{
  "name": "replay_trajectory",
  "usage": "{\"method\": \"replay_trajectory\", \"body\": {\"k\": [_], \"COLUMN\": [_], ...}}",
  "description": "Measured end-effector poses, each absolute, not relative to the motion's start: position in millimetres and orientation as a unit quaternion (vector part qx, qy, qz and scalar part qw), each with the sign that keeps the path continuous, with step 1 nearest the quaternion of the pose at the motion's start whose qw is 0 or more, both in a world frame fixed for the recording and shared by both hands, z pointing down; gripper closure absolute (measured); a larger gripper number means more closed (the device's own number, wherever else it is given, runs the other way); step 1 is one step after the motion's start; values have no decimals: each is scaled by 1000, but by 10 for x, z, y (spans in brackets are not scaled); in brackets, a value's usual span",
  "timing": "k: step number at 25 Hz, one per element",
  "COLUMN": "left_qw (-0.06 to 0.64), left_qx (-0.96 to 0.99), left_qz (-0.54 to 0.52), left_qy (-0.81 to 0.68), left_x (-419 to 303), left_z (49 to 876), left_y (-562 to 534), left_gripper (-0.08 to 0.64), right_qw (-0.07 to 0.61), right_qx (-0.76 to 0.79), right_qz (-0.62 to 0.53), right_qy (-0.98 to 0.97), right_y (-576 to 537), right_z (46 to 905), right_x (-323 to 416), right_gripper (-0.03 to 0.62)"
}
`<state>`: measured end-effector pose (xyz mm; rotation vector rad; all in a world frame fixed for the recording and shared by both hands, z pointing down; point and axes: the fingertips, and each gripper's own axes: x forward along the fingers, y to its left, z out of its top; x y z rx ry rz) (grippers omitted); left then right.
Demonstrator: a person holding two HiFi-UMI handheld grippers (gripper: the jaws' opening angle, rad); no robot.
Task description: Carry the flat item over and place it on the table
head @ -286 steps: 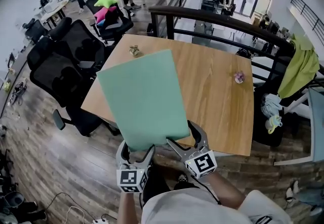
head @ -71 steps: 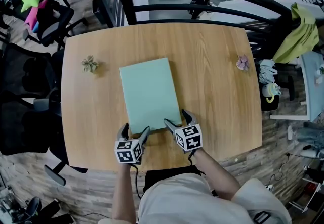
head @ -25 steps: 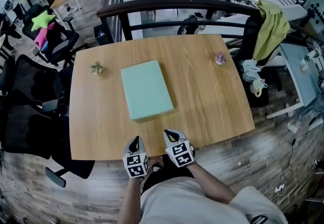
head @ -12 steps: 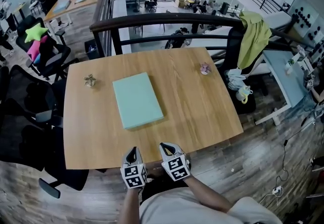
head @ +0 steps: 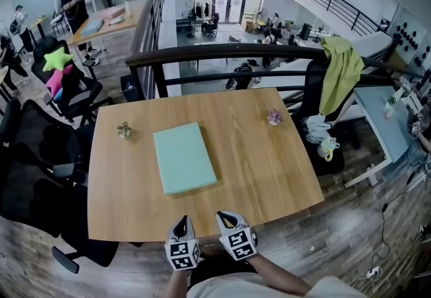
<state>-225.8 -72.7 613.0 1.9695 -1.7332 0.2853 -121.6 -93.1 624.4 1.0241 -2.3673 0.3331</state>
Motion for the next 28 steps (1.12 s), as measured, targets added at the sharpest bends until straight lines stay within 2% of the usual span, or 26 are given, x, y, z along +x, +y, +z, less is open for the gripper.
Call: {"method": "replay_trajectory", "body": {"k": [7,15,28], "left_qw": [218,99,25], "left_qx": [722,726,711], "left_qz": [87,76,21], "left_qy": [-651,-677,-703], "left_x": [-1974,-1910,-1995], "left_z": [5821,5110,4097], "left_y": [-843,-981,-957], "left_gripper": [558,558,558], "right_qw": [245,188,72], "right_qx": [371,389,429], "right_qz": [96,4,-50], "right_qy": [-891,-902,-899], "right_y": [-1011,-1205,-1379], "right_z": [6006,5312,4207], "right_x": [-1074,-946,-667], "right_gripper": [581,581,581]}}
